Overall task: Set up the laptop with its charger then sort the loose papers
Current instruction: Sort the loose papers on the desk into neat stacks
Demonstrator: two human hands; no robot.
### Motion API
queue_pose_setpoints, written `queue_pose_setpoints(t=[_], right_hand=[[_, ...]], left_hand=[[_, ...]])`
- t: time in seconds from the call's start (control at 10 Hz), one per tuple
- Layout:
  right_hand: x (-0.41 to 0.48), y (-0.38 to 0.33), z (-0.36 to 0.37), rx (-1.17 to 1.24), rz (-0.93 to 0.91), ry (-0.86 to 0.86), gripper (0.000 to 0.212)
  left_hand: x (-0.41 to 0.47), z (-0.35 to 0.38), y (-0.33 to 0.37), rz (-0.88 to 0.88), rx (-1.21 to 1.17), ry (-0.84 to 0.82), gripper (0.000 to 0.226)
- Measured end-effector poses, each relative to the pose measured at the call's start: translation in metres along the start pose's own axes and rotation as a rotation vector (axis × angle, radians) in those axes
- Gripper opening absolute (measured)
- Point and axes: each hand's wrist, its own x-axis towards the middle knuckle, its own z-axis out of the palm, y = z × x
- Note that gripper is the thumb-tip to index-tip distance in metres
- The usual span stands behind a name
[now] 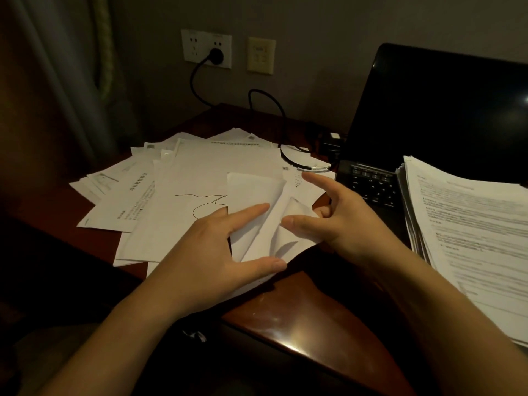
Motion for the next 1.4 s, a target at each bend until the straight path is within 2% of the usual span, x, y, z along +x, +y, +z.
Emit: queue_pose_setpoints(t=[0.1, 0.2, 0.3, 0.4, 0.5, 0.6, 0.7, 0.8, 1.1, 1.2, 1.3, 1.4], right_hand=[[-0.002, -0.001, 0.003, 0.048, -0.022, 0.012, 0.082], [-0.003, -0.005, -0.002, 0.142, 0.011, -0.008, 0.071], [-0.004, -0.005, -0.01, 0.077, 0.009, -0.045, 0.073], [-0.006, -0.006, -0.009, 0.168, 0.0, -0.058, 0.07], [-0.008, -0.008, -0.003, 0.359, -0.008, -0.127, 0.065], [-0.007, -0.008, 0.001, 0.367, -0.043, -0.161, 0.068], [0.001, -0.002, 0.0, 0.309, 0.017, -0.027, 0.066], [0.006, 0.003, -0.001, 0.312, 0.098, 0.07, 0.06], [0.007, -0.005, 0.014, 0.37, 0.189, -0.001, 0.089], [0.005, -0.012, 0.022, 0.357, 0.187, -0.06, 0.1], [-0.012, -0.021, 0.02, 0.336, 0.125, -0.04, 0.112], [-0.05, -0.027, 0.02, 0.302, 0.106, -0.117, 0.114]], left_hand=[[0.001, 0.004, -0.004, 0.012, -0.029, 0.033, 0.06], [-0.002, 0.003, -0.005, -0.017, -0.13, 0.065, 0.059], [-0.003, 0.001, -0.002, 0.016, -0.149, 0.112, 0.068], [-0.001, 0.003, -0.005, 0.03, -0.185, 0.095, 0.049], [-0.001, 0.003, -0.006, 0.049, -0.085, 0.06, 0.066], [-0.002, 0.002, 0.003, 0.058, -0.098, 0.08, 0.074], [-0.003, 0.003, 0.005, 0.017, -0.196, 0.143, 0.083], [-0.005, 0.001, 0.004, -0.006, -0.201, 0.193, 0.077], [-0.003, -0.001, -0.001, -0.044, -0.274, 0.202, 0.047], [-0.003, -0.002, -0.001, -0.053, -0.285, 0.223, 0.045], [-0.005, -0.003, 0.0, -0.057, -0.306, 0.242, 0.047], [-0.007, -0.01, -0.001, -0.083, -0.338, 0.183, 0.049]])
